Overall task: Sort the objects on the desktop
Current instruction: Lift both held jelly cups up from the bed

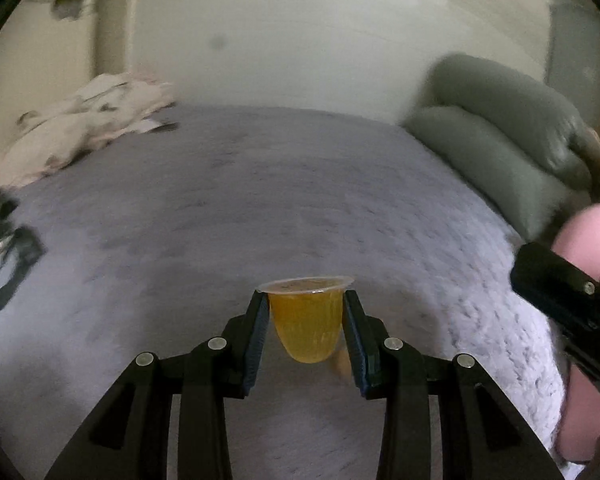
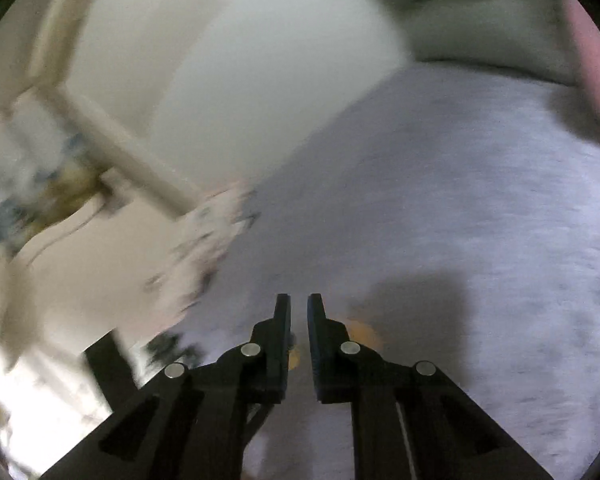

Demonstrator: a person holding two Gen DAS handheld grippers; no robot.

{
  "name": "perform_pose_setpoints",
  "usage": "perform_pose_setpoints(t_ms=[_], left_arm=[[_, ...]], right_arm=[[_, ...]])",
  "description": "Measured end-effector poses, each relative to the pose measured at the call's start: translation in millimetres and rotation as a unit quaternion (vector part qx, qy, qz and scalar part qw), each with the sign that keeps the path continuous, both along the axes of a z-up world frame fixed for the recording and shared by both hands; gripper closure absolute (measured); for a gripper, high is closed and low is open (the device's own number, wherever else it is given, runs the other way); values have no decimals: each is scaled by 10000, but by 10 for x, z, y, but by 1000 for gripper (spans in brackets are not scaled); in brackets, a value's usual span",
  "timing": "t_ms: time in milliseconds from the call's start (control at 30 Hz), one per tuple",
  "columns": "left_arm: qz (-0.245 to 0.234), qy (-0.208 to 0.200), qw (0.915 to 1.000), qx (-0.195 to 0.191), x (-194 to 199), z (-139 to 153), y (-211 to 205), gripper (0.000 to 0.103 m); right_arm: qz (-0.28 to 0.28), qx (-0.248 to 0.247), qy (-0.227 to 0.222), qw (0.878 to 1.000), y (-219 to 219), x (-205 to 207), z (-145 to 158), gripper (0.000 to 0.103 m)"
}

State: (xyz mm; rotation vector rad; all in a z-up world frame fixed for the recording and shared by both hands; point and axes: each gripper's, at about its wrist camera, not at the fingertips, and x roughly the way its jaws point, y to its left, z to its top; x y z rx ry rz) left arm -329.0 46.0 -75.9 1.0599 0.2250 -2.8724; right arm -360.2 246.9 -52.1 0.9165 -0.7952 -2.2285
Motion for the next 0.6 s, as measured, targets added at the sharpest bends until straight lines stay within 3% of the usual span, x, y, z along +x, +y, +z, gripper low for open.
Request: perform_pose_setpoints(t_ms=[200, 300, 400, 467, 600], left_arm=[[528, -104, 9950, -839, 288, -14, -439, 66], [538, -399, 9942, -838, 291, -261, -668, 66], [596, -629, 9943, -628, 223, -459, -857, 66], [571, -567, 9953, -538, 228, -500, -920, 66], [653, -564, 9941, -658, 251, -502, -945, 66]], right_arm=[[-129, 481, -9, 9988, -251, 50, 90, 89], [-274, 611, -305, 9973, -300, 67, -40, 63], [-322, 1052, -458, 9929, -421, -96, -225, 61], [-94, 1444, -493, 9883, -566, -162, -323, 61], [259, 2207, -562, 9734, -1054, -203, -517, 61]])
